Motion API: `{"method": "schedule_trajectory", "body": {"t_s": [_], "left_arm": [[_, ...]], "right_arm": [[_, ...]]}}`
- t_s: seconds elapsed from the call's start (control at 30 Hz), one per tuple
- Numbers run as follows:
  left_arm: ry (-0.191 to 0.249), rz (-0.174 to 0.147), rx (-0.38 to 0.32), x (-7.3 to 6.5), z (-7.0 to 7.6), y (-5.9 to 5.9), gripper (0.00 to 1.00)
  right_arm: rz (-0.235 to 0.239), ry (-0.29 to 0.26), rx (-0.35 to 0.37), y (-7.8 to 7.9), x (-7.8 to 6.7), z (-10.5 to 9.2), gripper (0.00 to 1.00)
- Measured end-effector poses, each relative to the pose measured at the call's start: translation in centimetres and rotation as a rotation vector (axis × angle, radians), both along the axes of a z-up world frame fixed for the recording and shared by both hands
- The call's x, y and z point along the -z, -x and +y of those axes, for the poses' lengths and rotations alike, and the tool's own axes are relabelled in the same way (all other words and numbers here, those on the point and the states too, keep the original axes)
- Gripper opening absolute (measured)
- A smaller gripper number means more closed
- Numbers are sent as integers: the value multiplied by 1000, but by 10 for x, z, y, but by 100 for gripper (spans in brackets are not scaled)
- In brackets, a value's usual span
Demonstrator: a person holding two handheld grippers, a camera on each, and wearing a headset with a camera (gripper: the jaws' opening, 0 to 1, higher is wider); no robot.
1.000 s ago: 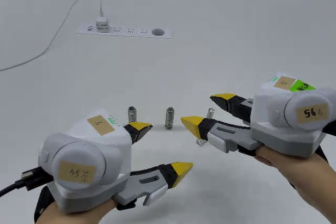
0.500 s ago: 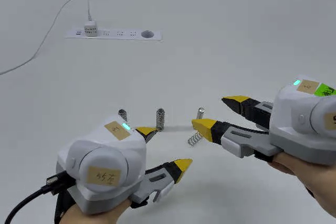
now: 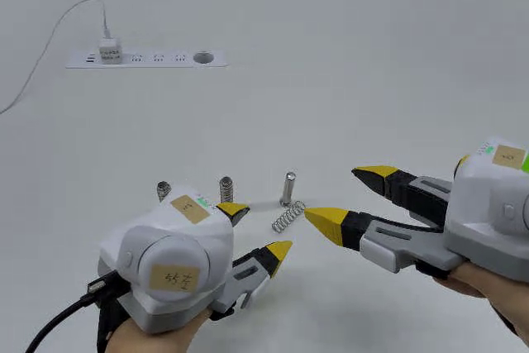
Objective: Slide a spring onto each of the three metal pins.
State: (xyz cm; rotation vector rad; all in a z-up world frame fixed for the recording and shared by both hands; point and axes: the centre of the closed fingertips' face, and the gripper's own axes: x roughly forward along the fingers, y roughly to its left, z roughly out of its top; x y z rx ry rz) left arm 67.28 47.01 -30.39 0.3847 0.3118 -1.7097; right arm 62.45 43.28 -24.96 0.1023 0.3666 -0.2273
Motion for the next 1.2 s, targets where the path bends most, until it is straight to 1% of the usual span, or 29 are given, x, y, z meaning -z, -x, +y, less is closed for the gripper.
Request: {"method": "schedule_trajectory", "body": {"t_s": [0.1,0.23,0.3,0.37,0.43,0.6,0.67,0.73,0.8,0.87,1.0,1.07,1.1,1.2], "left_arm": [[-4,2,5,4,-6,0,35],[-25,6,-4,13,-13,-2,32],[-33,12,-3,17,-15,-3,31],[-41,10,-1,20,-18,-2,29],[-46,17,2,22,-20,-1,28],[-51,19,10,28,-25,0,23],[-54,13,19,31,-27,1,21],[-59,14,25,33,-28,1,20],[-66,1,31,36,-29,1,18],[-76,-4,35,38,-30,0,17],[-83,-11,47,40,-31,2,15],[-100,-5,50,42,-31,3,13],[-90,-11,52,40,-32,3,12],[-103,-22,57,41,-32,4,11]], "right_arm": [[7,1,-4,5,2,0,52],[18,-6,-13,12,6,2,52],[31,0,-20,15,9,4,52],[37,-2,-18,18,10,3,52],[36,-10,-15,20,12,3,52],[31,-29,-1,23,13,1,51],[31,-29,-1,23,13,1,50],[35,-27,-2,24,15,2,50],[38,-29,-4,24,16,2,50],[36,-33,-1,24,16,2,50],[38,-39,3,24,18,3,50],[39,-38,7,24,19,2,50],[38,-40,10,24,19,2,50],[37,-44,18,24,19,0,49]]}}
